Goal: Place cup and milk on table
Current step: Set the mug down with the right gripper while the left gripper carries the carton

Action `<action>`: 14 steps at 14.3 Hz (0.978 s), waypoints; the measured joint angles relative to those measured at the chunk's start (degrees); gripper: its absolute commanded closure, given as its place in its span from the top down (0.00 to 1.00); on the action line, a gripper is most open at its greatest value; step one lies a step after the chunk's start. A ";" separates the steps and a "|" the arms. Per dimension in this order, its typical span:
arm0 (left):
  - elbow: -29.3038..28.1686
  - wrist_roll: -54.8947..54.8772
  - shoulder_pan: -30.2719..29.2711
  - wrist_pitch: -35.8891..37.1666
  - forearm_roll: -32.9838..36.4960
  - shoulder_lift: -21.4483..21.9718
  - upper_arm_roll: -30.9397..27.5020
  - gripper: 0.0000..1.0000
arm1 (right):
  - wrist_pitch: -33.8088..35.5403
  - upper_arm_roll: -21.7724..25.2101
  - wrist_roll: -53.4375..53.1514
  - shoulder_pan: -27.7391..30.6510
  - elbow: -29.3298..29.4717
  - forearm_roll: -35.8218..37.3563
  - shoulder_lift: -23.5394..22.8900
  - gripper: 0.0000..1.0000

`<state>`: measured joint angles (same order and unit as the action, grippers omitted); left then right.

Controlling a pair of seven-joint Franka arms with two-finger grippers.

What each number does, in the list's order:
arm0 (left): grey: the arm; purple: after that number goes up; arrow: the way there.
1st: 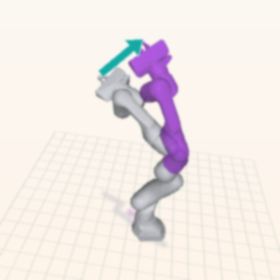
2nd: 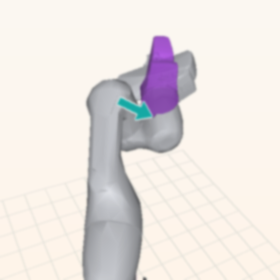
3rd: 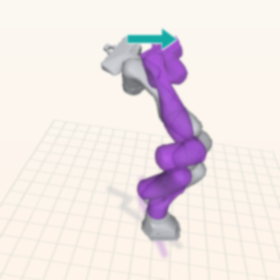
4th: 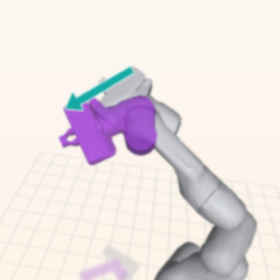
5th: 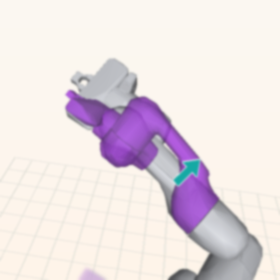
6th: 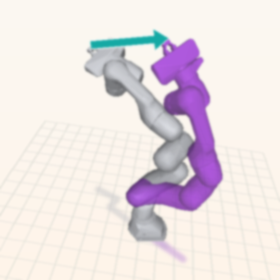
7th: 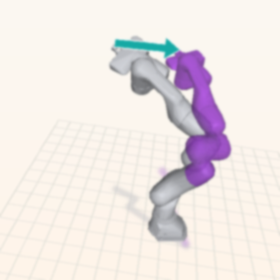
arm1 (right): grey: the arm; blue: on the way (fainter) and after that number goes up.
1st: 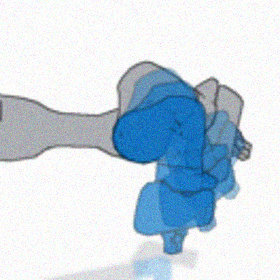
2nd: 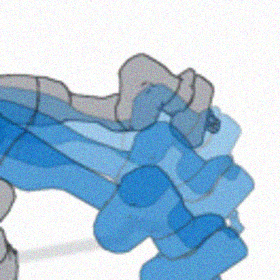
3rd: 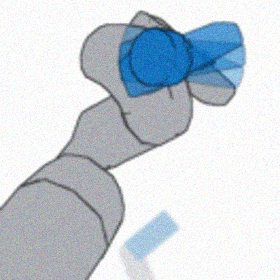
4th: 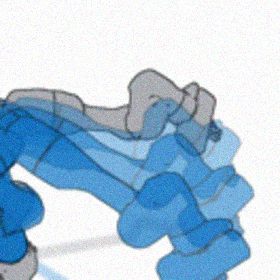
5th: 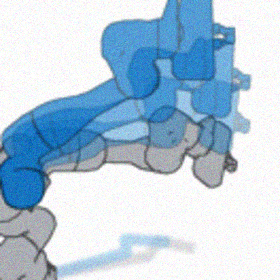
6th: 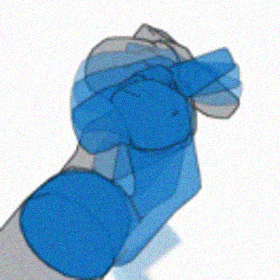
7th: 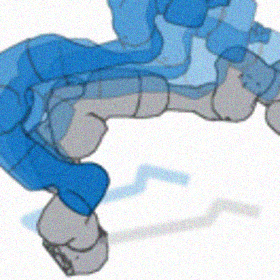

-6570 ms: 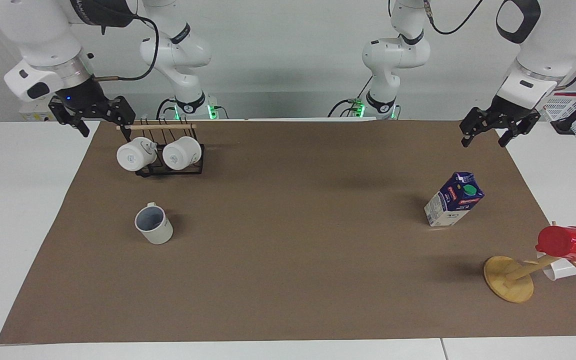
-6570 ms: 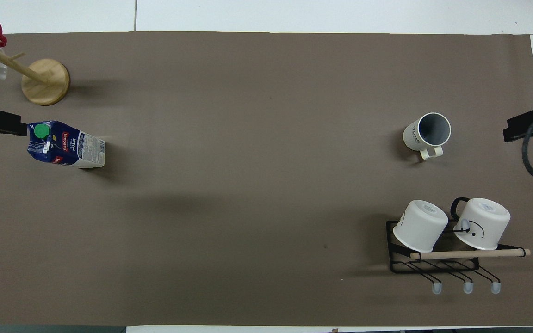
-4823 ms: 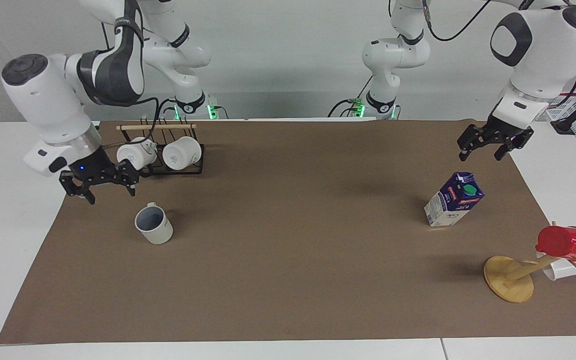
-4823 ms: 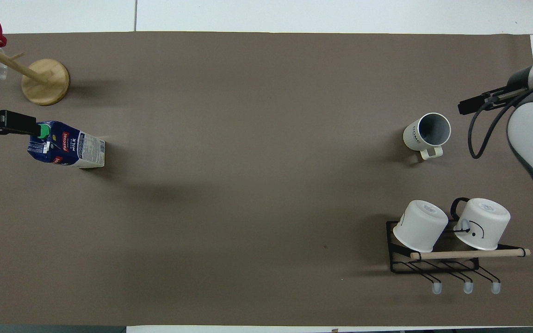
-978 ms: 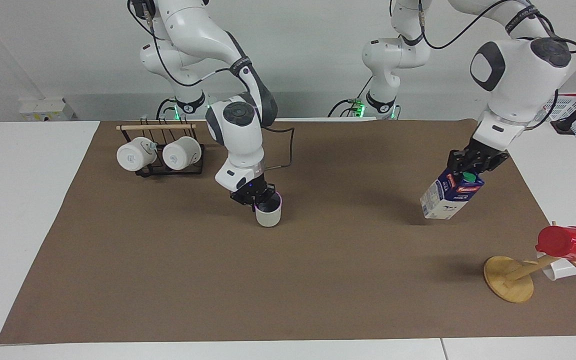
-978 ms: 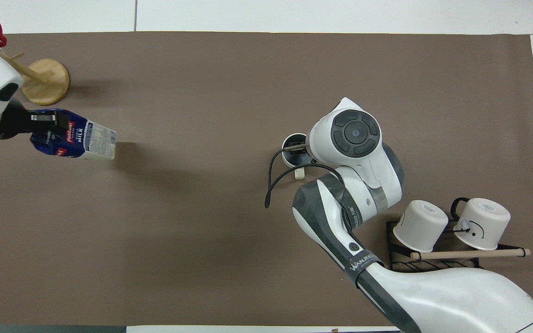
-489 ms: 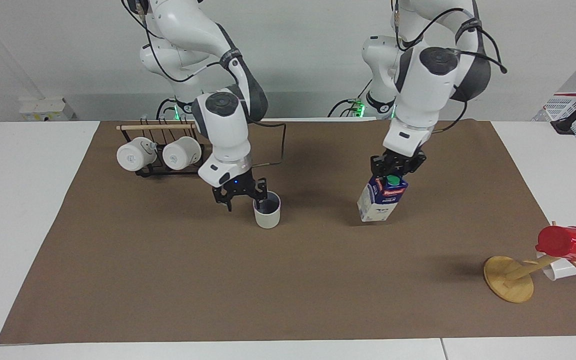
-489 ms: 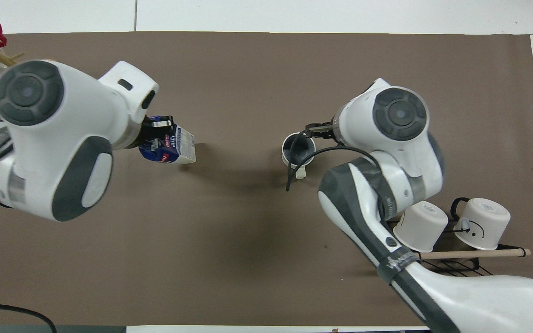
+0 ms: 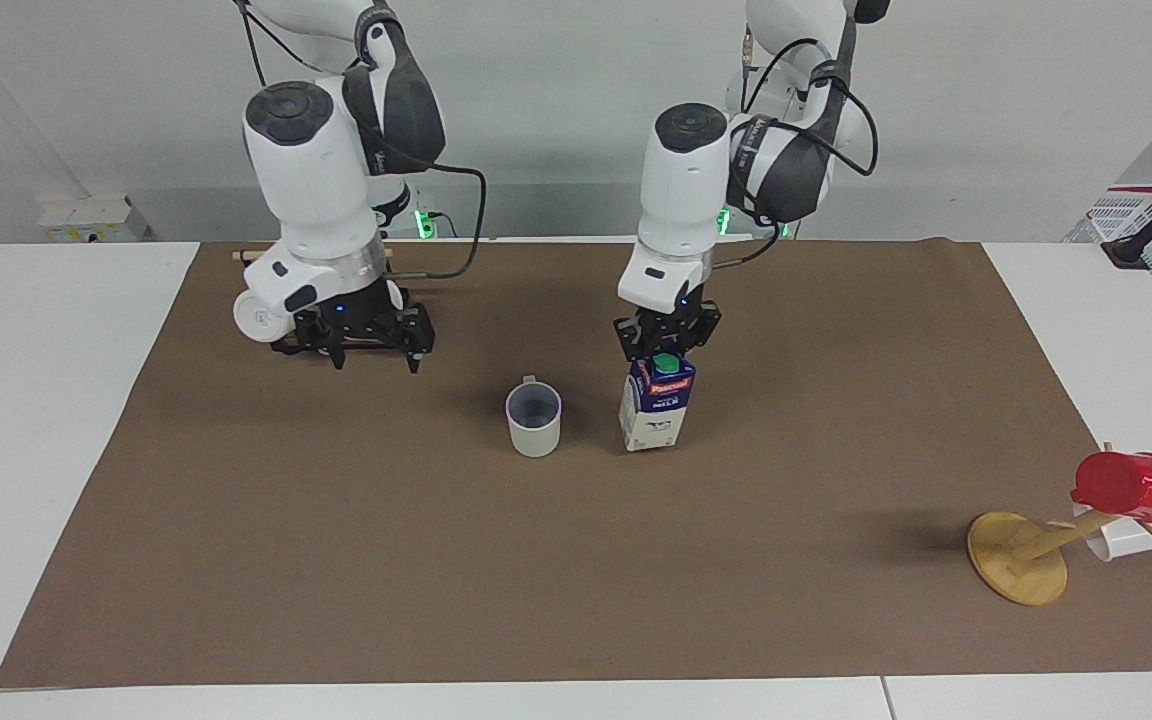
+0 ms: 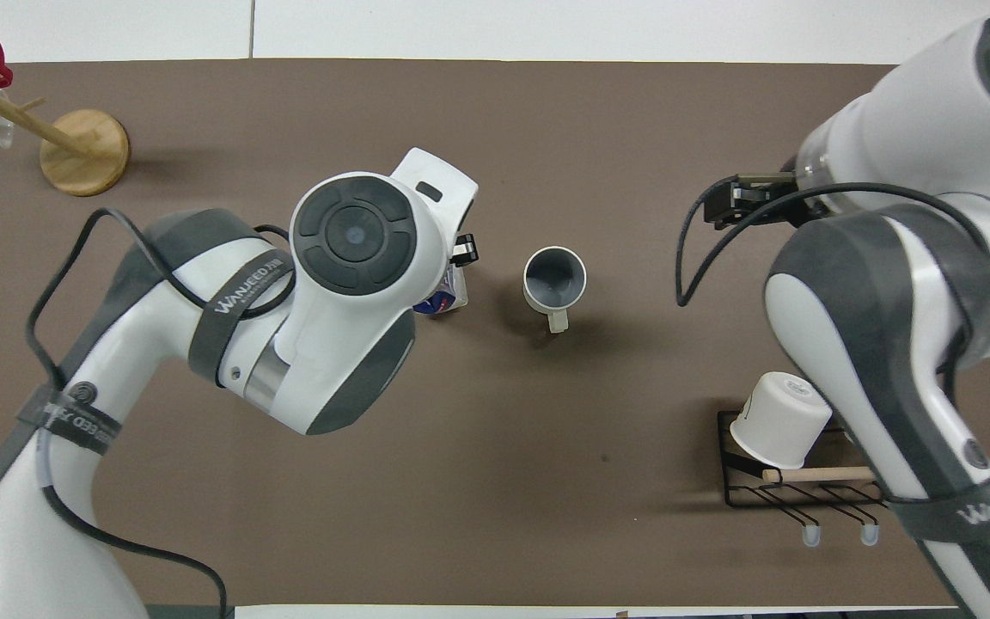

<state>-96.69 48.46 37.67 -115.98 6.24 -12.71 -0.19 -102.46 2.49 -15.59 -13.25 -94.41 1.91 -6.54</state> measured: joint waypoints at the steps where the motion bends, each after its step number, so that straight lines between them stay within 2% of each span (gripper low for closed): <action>1: 0.95 1.02 1.00 0.02 0.12 -1.06 -0.03 0.00 | 2.39 0.04 1.69 1.52 -0.08 0.00 1.04 1.00; 5: 3.72 2.00 2.03 0.01 0.78 -3.95 -0.06 0.00 | 5.88 0.10 5.49 6.13 -1.79 0.00 3.98 1.00; 10: 4.13 2.00 2.96 -0.03 0.85 -4.72 -0.05 0.00 | 8.61 0.19 10.46 12.15 -2.68 0.01 7.15 1.00; 14: 4.23 2.01 4.38 -0.11 0.89 -4.72 -0.03 0.00 | 15.08 -0.08 10.50 12.07 3.82 0.01 8.25 1.00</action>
<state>-92.46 50.47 42.04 -116.09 7.13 -17.43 -0.22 -87.38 2.41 -5.08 -1.18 -90.59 1.92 1.70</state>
